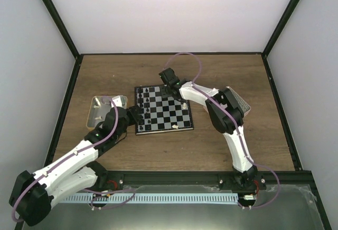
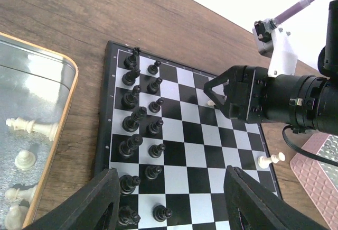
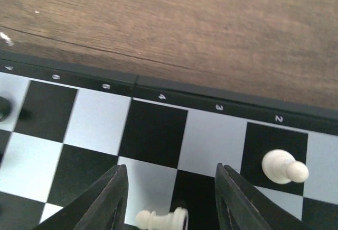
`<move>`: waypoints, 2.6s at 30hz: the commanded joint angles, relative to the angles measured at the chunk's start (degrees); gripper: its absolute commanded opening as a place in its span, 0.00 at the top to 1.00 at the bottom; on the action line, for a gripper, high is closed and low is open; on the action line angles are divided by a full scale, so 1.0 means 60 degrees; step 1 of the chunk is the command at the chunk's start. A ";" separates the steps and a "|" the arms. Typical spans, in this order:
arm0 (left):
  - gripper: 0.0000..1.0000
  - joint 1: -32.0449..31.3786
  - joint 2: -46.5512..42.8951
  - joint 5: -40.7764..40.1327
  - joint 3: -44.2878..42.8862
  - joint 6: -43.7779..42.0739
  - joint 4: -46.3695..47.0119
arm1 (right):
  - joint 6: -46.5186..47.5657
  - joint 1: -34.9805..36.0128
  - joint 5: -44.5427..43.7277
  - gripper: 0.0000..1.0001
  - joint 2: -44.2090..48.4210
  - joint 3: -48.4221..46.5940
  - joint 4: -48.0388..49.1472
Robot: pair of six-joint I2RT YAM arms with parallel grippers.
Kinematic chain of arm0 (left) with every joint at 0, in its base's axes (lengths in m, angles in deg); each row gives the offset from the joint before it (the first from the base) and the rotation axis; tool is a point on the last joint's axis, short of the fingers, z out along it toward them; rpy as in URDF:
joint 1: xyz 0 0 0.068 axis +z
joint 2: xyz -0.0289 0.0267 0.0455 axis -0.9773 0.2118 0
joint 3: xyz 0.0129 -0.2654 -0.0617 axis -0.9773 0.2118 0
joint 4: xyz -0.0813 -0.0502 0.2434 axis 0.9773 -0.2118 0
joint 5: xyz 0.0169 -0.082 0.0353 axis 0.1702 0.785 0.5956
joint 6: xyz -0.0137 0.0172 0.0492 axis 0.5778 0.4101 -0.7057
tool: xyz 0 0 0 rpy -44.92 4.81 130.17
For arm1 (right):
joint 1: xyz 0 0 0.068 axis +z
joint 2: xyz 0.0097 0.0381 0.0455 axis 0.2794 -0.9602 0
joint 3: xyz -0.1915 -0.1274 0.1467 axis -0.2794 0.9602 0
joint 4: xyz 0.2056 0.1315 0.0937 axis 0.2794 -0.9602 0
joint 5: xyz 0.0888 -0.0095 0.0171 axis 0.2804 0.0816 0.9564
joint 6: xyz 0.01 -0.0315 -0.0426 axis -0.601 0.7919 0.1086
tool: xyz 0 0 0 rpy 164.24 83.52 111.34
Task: Set up the chess pieces on the board
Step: Pick up the chess piece from the chessboard, then place the chess piece on the chessboard.
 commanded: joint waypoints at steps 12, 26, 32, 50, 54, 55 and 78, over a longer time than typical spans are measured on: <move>0.44 0.0060 0.0116 0.0136 0.0285 0.0119 0.0246 | -0.0500 -0.0025 0.0952 0.68 0.0527 0.0761 -0.0285; 0.44 0.0083 0.0065 0.0187 0.0373 0.0194 0.0235 | 0.1226 0.0134 0.1730 0.60 0.1048 0.1703 -0.0036; 0.44 0.0082 0.0114 0.0191 0.0402 0.0240 0.0292 | 0.2077 0.0298 0.1612 0.68 0.1263 0.2178 0.0147; 0.43 0.0183 0.0336 0.1454 0.0132 0.0377 0.0562 | 0.2463 0.0496 0.1374 0.88 0.2347 0.3957 0.2523; 0.41 0.0246 0.0740 0.2709 -0.0168 0.0519 0.1010 | 0.2130 0.0500 0.1584 0.88 0.3218 0.5091 0.3611; 0.38 0.0265 0.0896 0.3040 -0.0275 0.0614 0.1126 | 0.2039 0.0495 0.1674 0.88 0.3462 0.5381 0.3884; 0.48 0.0577 0.3629 0.7181 -0.0300 0.3529 0.5908 | 0.1460 0.0488 0.5446 0.88 0.7328 0.9435 0.8348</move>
